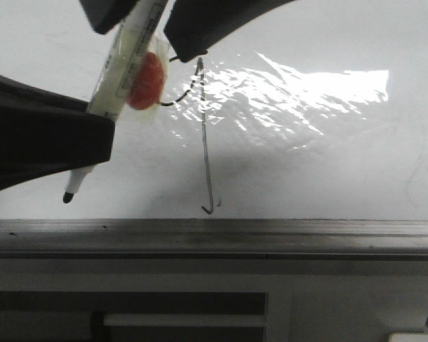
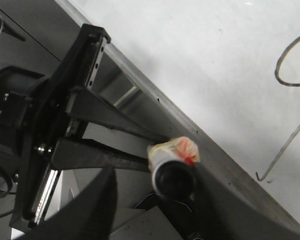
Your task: Write number 9 on whiteboard
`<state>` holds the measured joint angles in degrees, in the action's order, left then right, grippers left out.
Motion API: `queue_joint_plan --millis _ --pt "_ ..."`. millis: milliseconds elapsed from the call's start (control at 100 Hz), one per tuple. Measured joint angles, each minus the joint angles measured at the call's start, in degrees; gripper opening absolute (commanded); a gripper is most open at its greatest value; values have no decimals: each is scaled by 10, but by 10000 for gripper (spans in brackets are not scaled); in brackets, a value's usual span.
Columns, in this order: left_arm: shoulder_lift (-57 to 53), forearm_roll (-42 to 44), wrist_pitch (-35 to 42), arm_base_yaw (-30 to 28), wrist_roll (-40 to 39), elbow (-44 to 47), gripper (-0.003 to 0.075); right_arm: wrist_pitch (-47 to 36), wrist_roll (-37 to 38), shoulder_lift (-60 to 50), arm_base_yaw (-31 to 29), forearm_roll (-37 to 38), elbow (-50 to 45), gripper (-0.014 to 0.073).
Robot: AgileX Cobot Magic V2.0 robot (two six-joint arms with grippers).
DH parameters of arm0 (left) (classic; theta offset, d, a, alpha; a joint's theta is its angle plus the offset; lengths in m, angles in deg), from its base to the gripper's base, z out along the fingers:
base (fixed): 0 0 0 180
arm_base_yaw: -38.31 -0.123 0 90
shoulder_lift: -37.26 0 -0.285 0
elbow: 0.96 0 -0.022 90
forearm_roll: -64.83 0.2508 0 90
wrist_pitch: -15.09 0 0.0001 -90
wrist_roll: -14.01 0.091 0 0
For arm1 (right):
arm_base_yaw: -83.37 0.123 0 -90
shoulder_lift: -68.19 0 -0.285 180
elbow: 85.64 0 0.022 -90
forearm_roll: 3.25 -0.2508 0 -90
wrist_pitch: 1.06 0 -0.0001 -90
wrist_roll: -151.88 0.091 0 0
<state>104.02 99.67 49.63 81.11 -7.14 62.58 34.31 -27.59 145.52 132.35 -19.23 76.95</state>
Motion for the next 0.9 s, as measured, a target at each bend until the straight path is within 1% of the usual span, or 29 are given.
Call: queue_joint_plan --millis 90,170,280,400,550,800,830,880,900 --pt "0 -47 -13 0 -38 0 -20 1 0 0 0 -1 0 440" --pt "1 -124 -39 0 -74 0 -20 2 0 0 0 -1 0 440" --pt "13 -223 -64 0 -99 0 -20 3 0 0 0 -1 0 440" --pt "40 -284 -70 0 -129 0 -20 3 0 0 0 -1 0 440" --pt "71 -292 -56 0 -158 -2 -20 3 0 0 0 -1 0 440" --pt "82 -289 -37 0 -165 -3 -15 4 2 0 0 -2 0 440" --pt "83 -289 -35 0 -165 -3 -3 4 2 0 0 -2 0 440" --pt "84 -288 -33 0 -166 -3 41 4 2 0 0 -2 0 440" --pt "85 -287 -32 0 -166 -3 78 4 2 0 0 -2 0 440"
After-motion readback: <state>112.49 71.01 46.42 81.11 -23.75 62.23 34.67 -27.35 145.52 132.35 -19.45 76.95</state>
